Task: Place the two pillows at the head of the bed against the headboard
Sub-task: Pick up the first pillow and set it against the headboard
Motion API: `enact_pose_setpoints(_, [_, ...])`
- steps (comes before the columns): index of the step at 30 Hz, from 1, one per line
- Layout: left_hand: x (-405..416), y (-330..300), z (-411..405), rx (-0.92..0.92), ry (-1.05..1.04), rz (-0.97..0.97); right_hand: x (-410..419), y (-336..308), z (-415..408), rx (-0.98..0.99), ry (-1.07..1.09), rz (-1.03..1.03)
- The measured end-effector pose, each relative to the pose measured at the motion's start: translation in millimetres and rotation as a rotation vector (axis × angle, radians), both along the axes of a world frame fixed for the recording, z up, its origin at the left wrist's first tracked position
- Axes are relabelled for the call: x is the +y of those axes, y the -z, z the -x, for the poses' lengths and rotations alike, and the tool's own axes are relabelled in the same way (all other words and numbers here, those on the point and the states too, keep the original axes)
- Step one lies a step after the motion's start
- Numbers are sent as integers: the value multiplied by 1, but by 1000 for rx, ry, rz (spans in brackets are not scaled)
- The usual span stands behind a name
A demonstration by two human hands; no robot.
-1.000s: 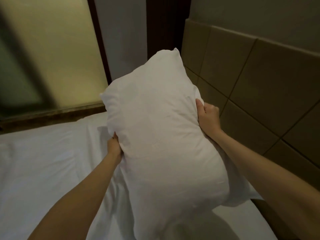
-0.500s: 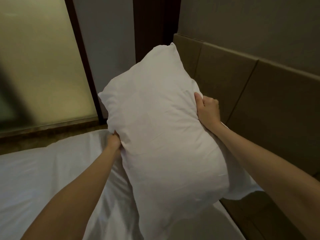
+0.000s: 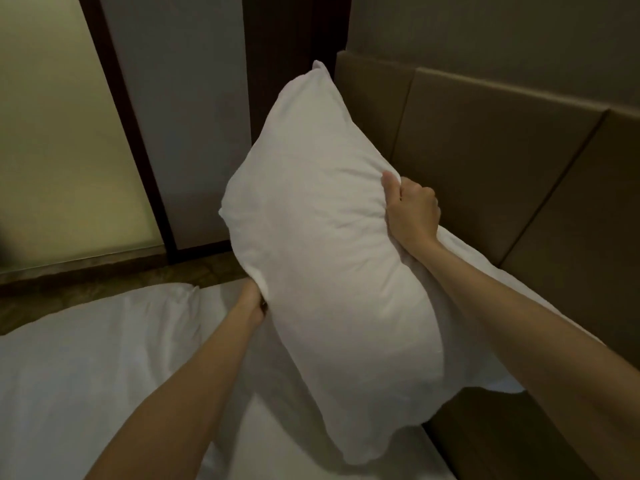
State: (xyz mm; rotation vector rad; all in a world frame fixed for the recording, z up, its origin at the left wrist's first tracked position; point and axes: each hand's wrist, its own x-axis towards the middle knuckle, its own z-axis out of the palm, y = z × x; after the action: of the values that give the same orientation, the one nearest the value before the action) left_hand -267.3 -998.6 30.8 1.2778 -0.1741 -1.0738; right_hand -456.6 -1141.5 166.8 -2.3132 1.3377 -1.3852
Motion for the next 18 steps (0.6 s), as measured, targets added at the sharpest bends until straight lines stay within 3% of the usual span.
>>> enact_pose_setpoints(4, [-1, 44, 4, -10, -33, -78, -29, 66, -18, 319, 124, -56])
enact_pose_setpoints(8, [15, 81, -7, -120, -39, -218, -34, 171, -19, 724, 73, -402])
enact_pose_setpoints(10, [21, 91, -17, -159, -41, -245, -30, 210, -15, 859, 64, -391])
enact_pose_setpoints(18, [24, 106, -32, -272, -52, -341, -30, 200, -14, 855, 102, -397])
